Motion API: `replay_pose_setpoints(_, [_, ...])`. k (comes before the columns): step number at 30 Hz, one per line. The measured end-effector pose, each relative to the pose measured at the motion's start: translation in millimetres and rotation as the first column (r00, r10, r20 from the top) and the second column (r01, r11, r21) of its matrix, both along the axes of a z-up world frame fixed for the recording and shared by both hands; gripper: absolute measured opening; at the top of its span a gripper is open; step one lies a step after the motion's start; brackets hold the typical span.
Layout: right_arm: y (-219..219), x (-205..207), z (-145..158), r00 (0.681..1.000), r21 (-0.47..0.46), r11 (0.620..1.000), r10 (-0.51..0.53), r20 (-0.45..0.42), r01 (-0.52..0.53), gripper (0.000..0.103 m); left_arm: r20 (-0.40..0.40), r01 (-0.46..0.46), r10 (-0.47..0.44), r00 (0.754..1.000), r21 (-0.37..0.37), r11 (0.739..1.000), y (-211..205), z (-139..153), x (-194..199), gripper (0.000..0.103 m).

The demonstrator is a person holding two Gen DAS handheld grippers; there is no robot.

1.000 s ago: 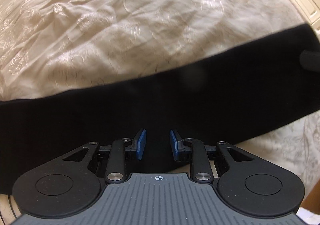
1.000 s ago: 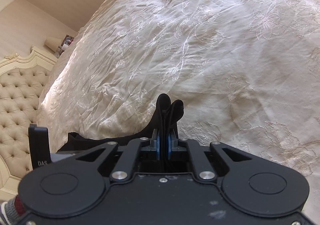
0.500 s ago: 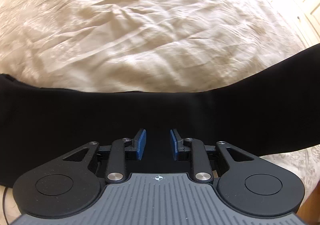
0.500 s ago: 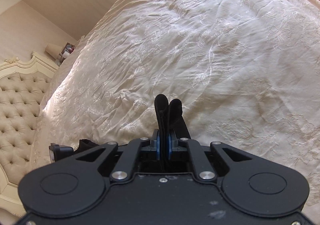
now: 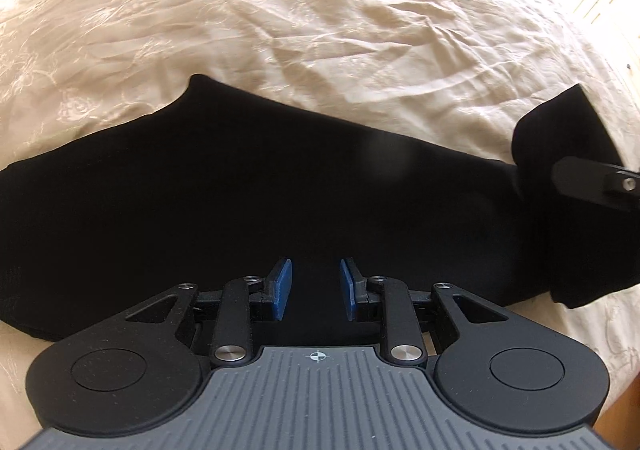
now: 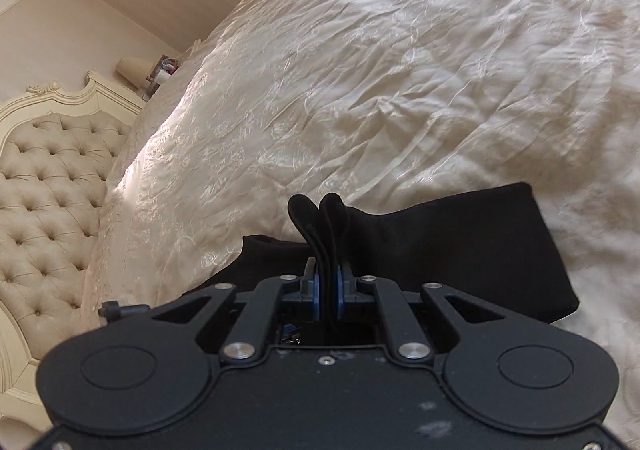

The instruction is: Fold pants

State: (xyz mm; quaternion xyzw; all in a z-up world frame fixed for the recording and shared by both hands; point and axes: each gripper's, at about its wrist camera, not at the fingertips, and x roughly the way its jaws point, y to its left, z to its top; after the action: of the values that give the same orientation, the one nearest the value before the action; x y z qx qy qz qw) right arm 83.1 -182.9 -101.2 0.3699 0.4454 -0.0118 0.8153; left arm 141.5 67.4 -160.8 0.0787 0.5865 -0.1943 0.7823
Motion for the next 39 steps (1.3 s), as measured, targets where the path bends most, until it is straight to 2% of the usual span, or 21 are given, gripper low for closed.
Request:
replay_pose_setpoints(6, [62,24,-38,0.999,-0.056,0.998,0.024,-0.043,-0.027,0.009,0.000,-0.005,0.005,1.000,0.003,1.000,37,-1,10,0.025])
replay_pose_setpoints(11, [94,38,-63,0.998,-0.100,0.995,0.010,-0.059,-0.016,0.010,-0.010,-0.001,0.001,1.000,-0.006,1.000,47,-1,15,0.025])
replay_pose_setpoints(15, [109,50,-82,0.996,-0.107,0.993,0.042,-0.080,-0.050,0.028,-0.009,0.014,-0.014,1.000,-0.018,1.000,49,2,16,0.025])
replay_pose_setpoints(18, [118,58,-86,0.992,-0.116,0.989,0.084,-0.090,-0.094,0.031,0.000,0.021,-0.021,1.000,-0.030,0.999,48,7,16,0.025])
replay_pose_setpoints(21, [121,53,-71,0.992,-0.109,0.987,0.114,-0.048,-0.119,0.033,0.003,0.017,-0.016,1.000,-0.047,0.999,44,11,17,0.025])
replay_pose_setpoints(25, [115,40,-45,0.989,-0.135,0.980,0.149,0.006,-0.146,0.035,0.010,0.028,-0.027,1.000,-0.065,0.998,27,14,19,0.026])
replay_pose_setpoints(28, [97,21,-34,0.993,-0.148,0.982,0.116,0.013,-0.113,0.035,0.009,0.043,-0.043,0.999,-0.077,0.996,7,14,19,0.026])
replay_pose_setpoints(31, [71,3,-34,0.999,-0.152,0.987,0.048,-0.013,-0.050,0.036,-0.006,0.075,-0.076,0.997,-0.086,0.993,-17,9,17,0.026])
replay_pose_setpoints(35, [37,-19,-40,0.996,-0.186,0.982,-0.045,-0.076,0.031,0.035,-0.054,0.087,-0.090,0.994,-0.046,0.995,-42,-15,15,0.026])
replay_pose_setpoints(38, [18,-29,-42,0.993,-0.204,0.977,-0.084,-0.084,0.065,0.031,-0.097,0.062,-0.064,0.993,-0.021,0.998,-45,-34,13,0.026])
replay_pose_setpoints(39, [10,-33,-42,0.992,-0.219,0.973,-0.088,-0.090,0.067,0.025,-0.092,0.064,-0.065,0.994,-0.013,0.998,-46,-35,12,0.026])
